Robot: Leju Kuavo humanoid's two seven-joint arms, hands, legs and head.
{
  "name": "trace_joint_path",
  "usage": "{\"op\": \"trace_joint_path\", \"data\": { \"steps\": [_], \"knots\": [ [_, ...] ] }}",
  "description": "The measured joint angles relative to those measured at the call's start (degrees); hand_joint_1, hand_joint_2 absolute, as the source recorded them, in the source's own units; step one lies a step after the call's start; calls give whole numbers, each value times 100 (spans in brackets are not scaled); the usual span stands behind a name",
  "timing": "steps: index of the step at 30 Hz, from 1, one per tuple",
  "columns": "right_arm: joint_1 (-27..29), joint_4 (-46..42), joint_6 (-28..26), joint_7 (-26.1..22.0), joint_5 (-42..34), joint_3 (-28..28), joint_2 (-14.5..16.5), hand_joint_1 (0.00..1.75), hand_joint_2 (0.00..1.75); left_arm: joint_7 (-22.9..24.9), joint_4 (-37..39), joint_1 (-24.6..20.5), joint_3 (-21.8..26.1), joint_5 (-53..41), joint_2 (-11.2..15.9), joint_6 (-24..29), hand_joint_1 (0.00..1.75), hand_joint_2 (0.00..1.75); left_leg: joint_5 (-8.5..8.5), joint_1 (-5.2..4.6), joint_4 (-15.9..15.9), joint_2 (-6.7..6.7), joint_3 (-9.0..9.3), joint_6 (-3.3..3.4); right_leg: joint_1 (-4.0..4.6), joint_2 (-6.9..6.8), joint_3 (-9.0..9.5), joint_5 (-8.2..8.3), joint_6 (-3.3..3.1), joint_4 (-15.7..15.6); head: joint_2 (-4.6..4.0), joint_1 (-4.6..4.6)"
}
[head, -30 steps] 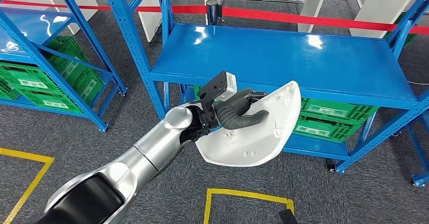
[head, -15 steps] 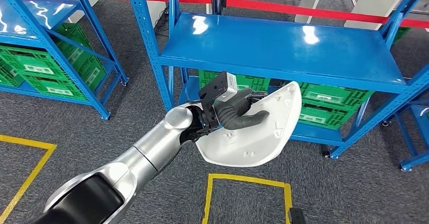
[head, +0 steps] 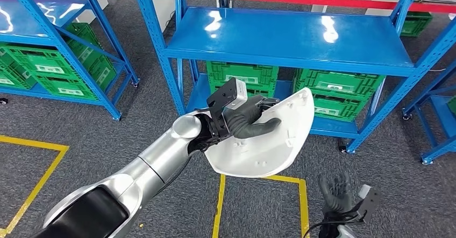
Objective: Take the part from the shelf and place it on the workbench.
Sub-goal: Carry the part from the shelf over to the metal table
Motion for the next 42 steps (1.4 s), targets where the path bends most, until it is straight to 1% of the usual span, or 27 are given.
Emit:
{"op": "trace_joint_path", "data": {
  "steps": [1,3,5,6,8,10,11,12,14,16,18,20,21,23,25,26,27,29,31,33,34,36,37,38,40,41,42],
  "knots": [
    [55,-306,-30,38,-399,330,15,0,175,6,-41,-4,-1,-3,4,9,175,175,-42,-21,-410,-1,289,43,1,-5,-54,63,19,-3,0,2],
    [161,-882,-155,197,-994,969,33,0,175,18,-111,-15,-2,-9,15,18,175,175,-167,-71,-938,-3,580,104,-28,-7,-101,199,84,-56,0,-4],
    [322,-1442,-321,350,-1405,1579,31,0,175,29,-139,-2,-2,-13,38,20,175,175,-48,-95,-1082,2,581,159,-66,-2,-106,330,165,-157,0,-26],
    [423,-1689,-410,386,-1527,1850,25,0,175,34,-145,10,-3,-14,51,23,175,175,39,-89,-1146,12,568,196,-74,8,-125,289,199,-158,0,-37],
    [563,-2031,-659,448,-1636,2321,3,0,175,42,-157,31,-3,-22,66,27,175,175,234,-48,-1227,32,481,260,-74,28,-241,-117,254,150,0,-36],
    [593,-2117,-1030,483,-1627,2681,-39,0,175,44,-166,42,-4,-40,78,28,175,175,385,-42,-1224,45,296,284,-81,37,-426,-682,309,893,0,-34],
    [582,-2066,-1250,455,-1598,2823,-70,0,175,44,-167,55,-4,-54,83,26,175,175,452,-38,-1209,49,194,277,-87,36,-480,-813,334,1239,0,-34],
    [556,-1950,-1490,408,-1550,2941,-107,0,175,46,-167,70,-4,-67,90,25,175,175,517,-29,-1187,53,88,264,-91,36,-467,-812,357,1453,0,-35],
    [463,-1550,-1993,343,-1443,3101,-188,0,175,54,-168,96,-4,-93,97,20,175,175,630,8,-1108,56,-137,214,-106,35,-149,-547,403,1279,0,-36],
    [356,-1022,-2433,467,-1373,3176,-262,0,175,63,-183,104,-4,-110,91,11,175,175,713,33,-982,42,-340,137,-118,43,398,-548,433,569,0,-31],
    [317,-487,-2811,796,-1265,3217,-333,0,175,67,-196,105,-3,-119,77,3,175,175,786,23,-899,16,-435,63,-108,69,690,-732,357,119,0,-36],
    [369,-7,-3165,1230,-1104,3281,-400,0,175,68,-185,100,-2,-123,72,-2,175,175,871,20,-906,-9,-465,-4,-95,73,660,-708,217,97,0,-44],
    [410,200,-3296,1450,-1026,3317,-426,0,175,66,-174,96,-2,-124,76,-4,175,175,844,29,-894,-15,-502,-37,-94,63,619,-663,160,102,0,-47],
    [527,521,-3462,1901,-882,3391,-472,0,175,51,-141,96,-2,-125,92,-6,175,175,462,45,-592,-17,-622,-100,-99,43,493,-530,70,85,0,-53],
    [689,777,-3580,2340,-768,3473,-519,0,175,4,-110,100,-2,-125,104,-6,175,175,-134,50,115,-12,-766,-135,-80,29,349,-399,30,81,0,-62],
    [788,885,-3625,2541,-733,3504,-538,0,175,-25,-95,107,-2,-125,112,-6,175,175,-314,49,476,-12,-806,-136,-64,18,273,-340,21,82,0,-62],
    [889,983,-3662,2735,-711,3526,-555,0,175,-49,-79,117,-3,-125,123,-6,175,175,-370,46,719,-12,-790,-123,-46,5,198,-283,14,83,0,-63],
    [1078,1153,-3726,3089,-670,3566,-584,0,175,-75,-47,132,-4,-125,148,-6,175,175,-196,18,629,-18,-482,-37,1,-7,41,-160,3,84,0,-63],
    [1212,1269,-3781,3312,-646,3599,-595,0,175,-88,-30,126,-4,-126,152,-6,175,175,-128,-51,-144,-37,146,141,27,-1,-81,-37,5,76,0,-60],
    [1300,1347,-3809,3413,-636,3621,-596,0,175,-107,-24,114,-4,-126,144,-6,175,175,-243,-118,-822,-49,606,232,-1,2,-107,82,49,25,0,-61],
    [1334,1382,-3813,3438,-631,3634,-596,0,175,-113,-16,111,-4,-126,143,-6,175,175,-272,-140,-994,-45,685,246,-19,5,-98,148,89,-21,0,-70],
    [1386,1444,-3822,3459,-626,3662,-601,0,175,-122,6,113,-4,-125,141,-5,175,175,-105,-146,-1147,-23,673,268,-41,26,-83,254,165,-127,0,-91],
    [1405,1466,-3831,3460,-628,3672,-602,0,175,-126,20,115,-4,-127,136,1,175,175,-8,-129,-1225,-8,658,296,-36,40,-105,186,188,-116,0,-95],
    [1420,1482,-3827,3459,-633,3678,-603,0,175,-132,36,121,-5,-141,126,28,175,175,105,-104,-1287,6,617,310,-29,51,-152,-5,208,1,0,-91],
    [1419,1505,-3758,3458,-641,3682,-614,0,175,-146,90,142,-7,-202,105,137,175,175,290,-78,-1317,21,455,329,-39,55,-292,-607,243,586,0,-84],
    [1413,1510,-3693,3444,-635,3686,-623,0,175,-156,129,160,-9,-240,99,205,175,175,367,-74,-1301,33,349,321,-48,54,-350,-831,271,953,0,-83],
    [1405,1514,-3613,3414,-626,3696,-635,0,175,-169,177,183,-12,-280,97,276,175,175,434,-69,-1277,48,240,312,-58,54,-367,-909,301,1247,0,-84]
  ]
}}
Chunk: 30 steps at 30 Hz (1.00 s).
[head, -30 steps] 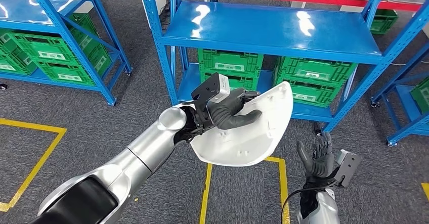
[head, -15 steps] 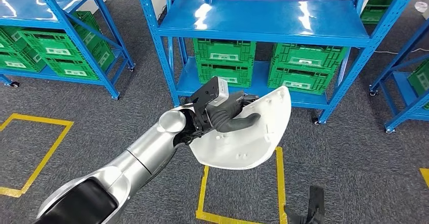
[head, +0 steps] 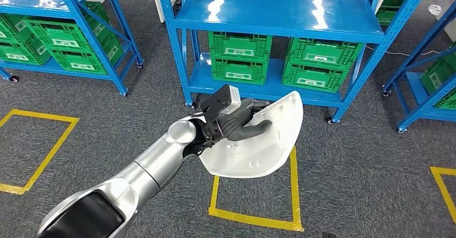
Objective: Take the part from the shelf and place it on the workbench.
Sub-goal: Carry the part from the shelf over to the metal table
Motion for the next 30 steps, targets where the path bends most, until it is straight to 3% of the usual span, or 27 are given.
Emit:
{"op": "trace_joint_path", "data": {
  "steps": [2,3,4,5,7,9,10,12,14,15,17,18,19,21,22,23,24,25,26,27,29,30],
  "knots": [
    [-18,1,190,-87,16,23,-24,0,175,-57,117,52,-10,-99,-1,164,175,175,124,30,84,26,-245,-44,-26,-2,185,225,62,129,0,-1],
    [-32,1,295,-127,26,32,-32,0,175,-90,185,76,-15,-152,-1,262,175,175,179,56,152,33,-380,-82,-50,-2,419,362,103,-86,0,0],
    [-54,1,402,-161,44,42,-34,0,175,-119,250,96,-19,-198,-2,359,175,175,226,75,232,33,-514,-127,-67,2,699,346,156,-429,0,5],
    [-75,1,526,-198,70,61,-32,0,175,-142,313,118,-20,-229,-2,457,175,175,263,83,314,31,-621,-170,-68,15,937,262,155,-756,0,13],
    [-109,1,832,-279,104,112,-37,0,175,-201,461,177,-22,-283,-5,655,175,175,337,62,418,23,-731,-238,-53,38,1155,27,61,-1130,0,23],
    [-126,2,1085,-343,74,137,-50,0,175,-278,639,277,-27,-346,-2,807,175,175,408,62,428,17,-748,-292,-43,29,1101,77,-111,-1128,0,23],
    [-135,3,1163,-363,49,138,-55,0,175,-303,721,332,-31,-373,3,852,175,175,342,74,462,12,-779,-323,-39,18,1053,134,-172,-1118,0,19],
    [-144,5,1272,-394,2,138,-64,0,175,-317,844,418,-35,-391,15,900,175,175,-119,97,814,-6,-898,-385,-37,-5,914,276,-262,-1128,0,10],
    [-146,5,1345,-419,-30,138,-77,0,175,-279,948,459,-36,-394,18,965,175,175,-702,106,1529,-16,-1036,-422,-16,-13,735,433,-292,-1129,0,3],
    [-146,6,1354,-425,-36,138,-84,0,175,-238,1010,487,-36,-394,18,1031,175,175,-834,106,1865,-17,-1055,-422,-1,-17,631,513,-297,-1128,0,2],
    [-139,5,1320,-426,-48,138,-97,0,175,-133,1151,572,-37,-412,20,1220,175,175,-727,97,2093,-25,-872,-373,32,-19,424,673,-301,-1127,0,2],
    [-134,5,1289,-427,-52,138,-102,0,175,-77,1220,616,-37,-438,20,1329,175,175,-601,83,1920,-33,-644,-319,52,-17,326,752,-300,-1128,0,2],
    [-129,5,1249,-438,-43,138,-104,0,175,-5,1279,648,-37,-484,21,1448,175,175,-569,57,1568,-42,-322,-242,63,-17,247,828,-298,-1130,0,3],
    [-114,5,1176,-505,15,138,-104,0,175,214,1394,696,-37,-628,20,1756,175,175,-751,3,694,-41,327,-127,71,-21,166,973,-262,-1165,0,8],
    [-108,5,1160,-553,48,138,-104,0,175,343,1462,720,-38,-704,27,1920,175,175,-846,-25,389,-41,514,-95,54,-25,168,1045,-227,-1205,0,2],
    [-102,5,1165,-597,73,138,-104,0,175,461,1534,755,-39,-770,40,2062,175,175,-860,-44,224,-35,582,-84,38,-27,181,1121,-184,-1263,0,-8],
    [-94,7,1187,-627,91,138,-107,0,175,555,1606,799,-40,-813,61,2161,175,175,-770,-44,174,-32,554,-73,22,-27,192,1186,-142,-1321,0,-19],
    [-84,9,1215,-646,114,139,-110,0,175,635,1672,840,-42,-843,82,2225,175,175,-671,-41,106,-29,539,-40,13,-21,187,1170,-109,-1343,0,-30],
    [-73,13,1239,-653,141,140,-113,0,175,692,1722,877,-44,-863,99,2261,175,175,-567,-27,55,-26,502,-10,15,-16,158,1044,-86,-1290,0,-28],
    [-65,16,1257,-652,170,144,-116,0,175,740,1766,910,-45,-876,110,2289,175,175,-458,-10,14,-25,446,10,19,-11,107,806,-69,-1128,0,-19],
    [-72,20,1285,-635,225,162,-121,0,175,814,1843,972,-47,-890,133,2318,175,175,-290,-6,16,-26,264,29,16,-6,-40,204,-38,-459,0,2],
    [-79,21,1297,-627,245,174,-124,0,175,845,1880,1013,-47,-894,149,2325,175,175,-212,-7,31,-17,155,22,13,-7,-91,38,-19,-85,0,9]
  ]
}}
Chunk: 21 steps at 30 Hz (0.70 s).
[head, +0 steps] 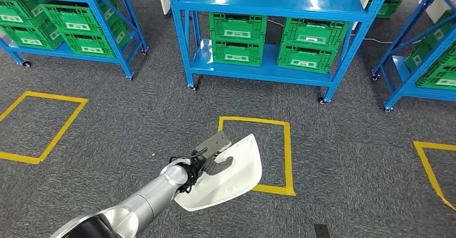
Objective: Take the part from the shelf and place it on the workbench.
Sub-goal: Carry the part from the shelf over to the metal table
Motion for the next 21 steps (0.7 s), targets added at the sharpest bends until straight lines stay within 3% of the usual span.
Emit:
{"op": "trace_joint_path", "data": {
  "steps": [1,2,3,4,5,7,8,10,11,12,14,15,16,17,18,19,21],
  "knots": [
    [-6,1,13,6,17,11,-4,0,175,22,33,40,0,-1,18,2,175,175,72,2,23,11,-115,-8,-5,-1,1,-21,19,277,0,1],
    [-10,1,25,9,29,20,-9,0,175,34,62,75,1,-1,33,2,175,175,138,9,57,21,-233,-23,-10,-2,83,87,35,378,0,2],
    [-13,2,36,10,38,26,-15,0,175,39,84,100,1,-1,46,2,175,175,195,19,103,28,-354,-42,-20,-3,263,241,50,280,0,2],
    [-22,2,45,10,45,32,-19,0,175,44,102,113,1,-1,56,2,175,175,244,31,169,29,-472,-69,-32,-5,548,325,65,-15,0,2],
    [-38,2,53,10,52,40,-22,0,175,45,115,119,1,0,66,2,175,175,283,35,243,26,-586,-101,-30,-4,878,275,70,-431,0,7],
    [-65,2,64,10,72,62,-23,0,175,19,133,120,1,14,83,-12,175,175,347,29,362,25,-711,-170,-11,14,1281,60,-10,-1017,0,3],
    [-72,3,70,11,87,73,-23,0,175,-22,136,119,1,33,87,-43,175,175,381,27,382,24,-733,-204,9,21,1322,-10,-70,-1123,0,1],
    [-78,7,86,20,118,94,-21,0,175,-165,142,114,4,105,93,-168,175,175,428,39,386,15,-768,-275,4,8,1239,62,-183,-1127,0,4],
    [-85,8,93,25,133,103,-22,0,175,-238,140,109,8,145,95,-245,175,175,325,49,447,5,-822,-316,-5,-4,1188,130,-228,-1138,0,2],
    [-94,10,99,31,143,109,-24,0,175,-294,139,101,14,180,98,-306,175,175,117,61,611,-3,-899,-357,-19,-14,1121,210,-263,-1149,0,0],
    [-106,10,103,36,155,115,-28,0,175,-344,136,80,29,215,99,-369,175,175,-469,93,1245,-10,-1072,-427,-29,-18,966,362,-286,-1152,0,-11],
    [-107,10,105,37,157,117,-28,0,175,-351,136,72,34,220,99,-381,175,175,-663,107,1608,-10,-1126,-449,-29,-19,883,430,-282,-1150,0,-10],
    [-106,10,108,37,158,119,-28,0,175,-354,136,68,38,222,100,-391,175,175,-725,116,1872,-10,-1123,-460,-29,-20,801,496,-274,-1148,0,-10],
    [-106,10,111,38,159,119,-28,0,175,-354,136,66,40,222,100,-399,175,175,-673,122,1970,-11,-1040,-460,-28,-21,720,560,-264,-1147,0,-10],
    [-107,10,114,38,160,120,-28,0,175,-355,136,63,40,222,100,-404,175,175,-549,124,1852,-12,-847,-449,-29,-21,641,625,-249,-1146,0,-10],
    [-109,10,115,39,161,120,-28,0,175,-355,133,54,41,222,97,-405,175,175,-436,125,1539,-16,-554,-426,-29,-21,577,687,-231,-1144,0,-10],
    [-111,10,116,38,164,123,-28,0,175,-360,112,27,43,223,86,-405,175,175,-452,109,697,-36,113,-369,-25,-19,499,795,-177,-1146,0,-6]
  ]
}}
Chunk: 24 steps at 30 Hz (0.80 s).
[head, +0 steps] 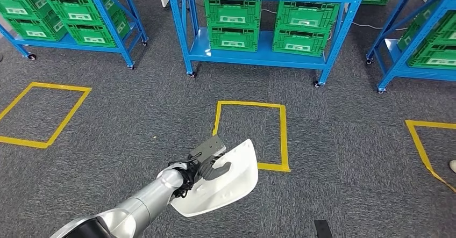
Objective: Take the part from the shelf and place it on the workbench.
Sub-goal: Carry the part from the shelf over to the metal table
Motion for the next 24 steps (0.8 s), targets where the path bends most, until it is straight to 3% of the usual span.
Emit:
{"op": "trace_joint_path", "data": {
  "steps": [1,2,4,5,7,9,10,11,12,13,14,16,17,20,22,24],
  "knots": [
    [-3,0,0,-1,1,2,0,0,175,-4,-11,-13,1,1,-6,0,175,175,-55,-15,-297,-11,198,27,-2,0,-4,50,35,-11,0,3],
    [-6,0,0,-2,1,4,0,0,175,-8,-20,-23,3,2,-9,0,175,175,-97,-35,-456,-19,285,55,-7,0,-1,105,77,-38,0,0],
    [-4,1,2,-2,1,8,-2,0,175,-11,-22,-31,5,4,-12,-1,175,175,4,-47,-532,-10,227,143,-25,6,0,204,167,-101,0,-11],
    [2,3,2,2,1,10,-3,0,175,-11,-22,-34,6,4,-15,-2,175,175,77,-44,-560,-3,190,200,-26,11,-36,149,198,-77,0,-14],
    [15,8,3,10,1,15,-5,0,175,-10,-22,-38,7,5,-27,-4,175,175,251,-31,-608,8,67,290,-22,18,-192,-291,219,298,0,0],
    [16,9,4,14,1,17,-6,0,175,-37,-21,-31,8,15,-33,-28,175,175,392,-53,-598,7,-120,331,-2,19,-392,-827,226,1046,0,14],
    [17,9,4,12,2,18,-7,0,175,-93,-20,-23,11,39,-33,-83,175,175,448,-66,-583,11,-216,338,9,20,-438,-912,227,1364,0,15],
    [20,9,4,6,6,18,-9,0,175,-192,-22,-17,21,75,-34,-170,175,175,498,-76,-561,14,-311,338,21,20,-411,-863,222,1540,0,15],
    [23,9,4,-2,15,19,-10,0,175,-331,-29,-13,39,124,-38,-289,175,175,542,-82,-534,2,-398,331,33,23,-288,-719,208,1510,0,16],
    [26,9,3,-13,32,20,-10,0,175,-499,-49,-15,66,176,-46,-417,175,175,585,-84,-502,-20,-476,315,45,45,-59,-567,183,1274,0,16],
    [26,9,-2,-19,52,22,-16,0,175,-668,-82,-26,96,220,-67,-527,175,175,622,-86,-464,-45,-548,296,55,115,247,-521,144,892,0,15],
    [34,9,-19,-9,117,34,-26,0,175,-975,-187,-68,152,283,-128,-672,175,175,685,-96,-389,-105,-653,244,67,240,751,-649,72,148,0,13],
    [40,9,-31,8,150,45,-31,0,175,-1104,-252,-93,173,297,-169,-716,175,175,718,-98,-372,-135,-682,216,76,261,864,-742,43,-48,0,13],
    [41,9,-46,33,197,77,-22,0,175,-1356,-461,-128,207,292,-246,-780,175,175,761,-100,-352,-215,-748,117,58,108,876,-700,-43,-142,0,18],
    [36,9,-43,29,196,81,-15,0,175,-1396,-610,-126,218,250,-270,-729,175,175,477,-75,5,-145,-911,34,20,2,849,-614,-105,-172,0,3],
    [53,9,-42,32,194,81,-16,0,175,-1414,-753,-110,229,204,-291,-670,175,175,45,-17,733,-60,-1176,-58,15,-102,781,-559,-123,-170,0,-10]
  ]
}}
